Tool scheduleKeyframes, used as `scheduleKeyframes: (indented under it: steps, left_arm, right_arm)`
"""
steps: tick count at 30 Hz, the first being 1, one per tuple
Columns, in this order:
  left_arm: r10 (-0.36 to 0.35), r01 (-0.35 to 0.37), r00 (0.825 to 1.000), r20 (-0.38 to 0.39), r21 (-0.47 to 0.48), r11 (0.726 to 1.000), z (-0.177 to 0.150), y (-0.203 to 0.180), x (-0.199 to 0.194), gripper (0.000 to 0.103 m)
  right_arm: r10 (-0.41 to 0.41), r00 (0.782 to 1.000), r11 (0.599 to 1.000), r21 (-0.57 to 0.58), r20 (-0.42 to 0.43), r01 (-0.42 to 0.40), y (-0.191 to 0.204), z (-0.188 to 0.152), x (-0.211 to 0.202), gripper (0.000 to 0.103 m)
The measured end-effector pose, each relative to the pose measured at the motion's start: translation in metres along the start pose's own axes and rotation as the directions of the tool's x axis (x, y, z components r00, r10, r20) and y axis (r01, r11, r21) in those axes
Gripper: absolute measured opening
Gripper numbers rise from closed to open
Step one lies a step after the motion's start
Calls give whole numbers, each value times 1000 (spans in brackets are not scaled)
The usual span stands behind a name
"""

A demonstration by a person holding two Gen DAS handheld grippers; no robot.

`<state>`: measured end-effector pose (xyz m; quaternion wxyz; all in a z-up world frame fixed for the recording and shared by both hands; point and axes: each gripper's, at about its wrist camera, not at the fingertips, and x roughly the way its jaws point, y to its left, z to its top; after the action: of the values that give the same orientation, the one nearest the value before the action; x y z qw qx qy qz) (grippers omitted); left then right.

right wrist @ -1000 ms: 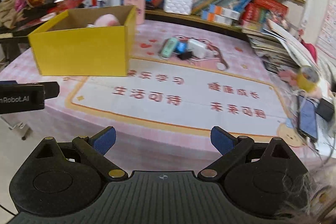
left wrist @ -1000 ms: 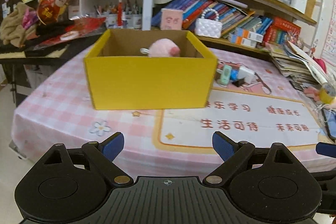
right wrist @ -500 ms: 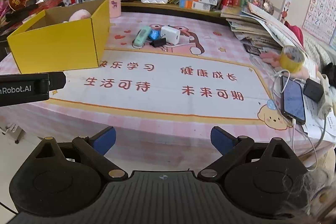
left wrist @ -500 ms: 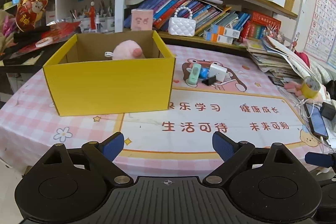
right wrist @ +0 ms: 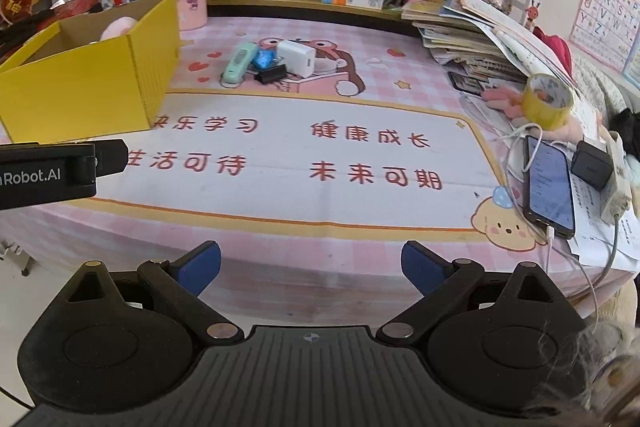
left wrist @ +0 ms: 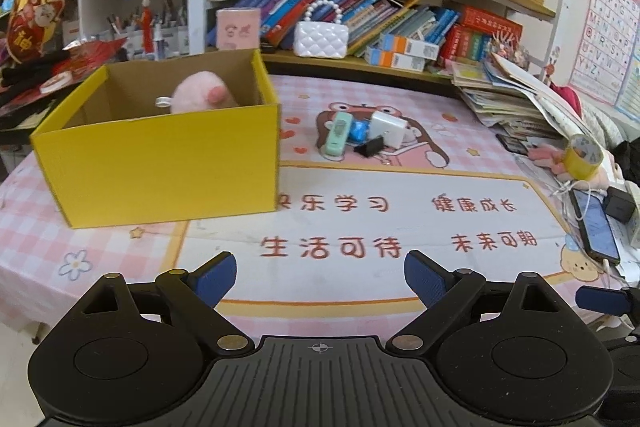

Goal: Organize objects
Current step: 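Withdraw both tools from the box toward the remaining small items, then move both tools down toward the white charger and mint-green bottle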

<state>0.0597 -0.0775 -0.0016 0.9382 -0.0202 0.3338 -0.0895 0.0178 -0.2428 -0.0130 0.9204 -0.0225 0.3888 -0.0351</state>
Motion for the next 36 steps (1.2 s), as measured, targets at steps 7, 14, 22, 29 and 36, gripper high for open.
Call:
scheduleKeyframes:
  steps: [7,14,22,29,36]
  left_arm:
    - [-17,17,1000,-22,2,1000,4,-14,14,93]
    - [-18,18,1000,-9,5,1000,13,-25,25,93]
    - [-13,13,1000,6,29,1000,23,-37,37,93]
    - [8,-8,1000,5,23,1000,35,-42,52,93]
    - [41,-41,999,-3,18,999,44,-48,65,93]
  right_arm:
    - [-14,1000,1000,11,-7,14,-16,6,10,97]
    - [-21,1000,999,26,7,21,-30,18,19,97]
    - [-35,998,999,32,52,33,-45,37,27,95]
    - [-19,998,999,32,63,17,-53,54,42,95]
    - [2,998,1000,6,70,-3,-56,69,57,95]
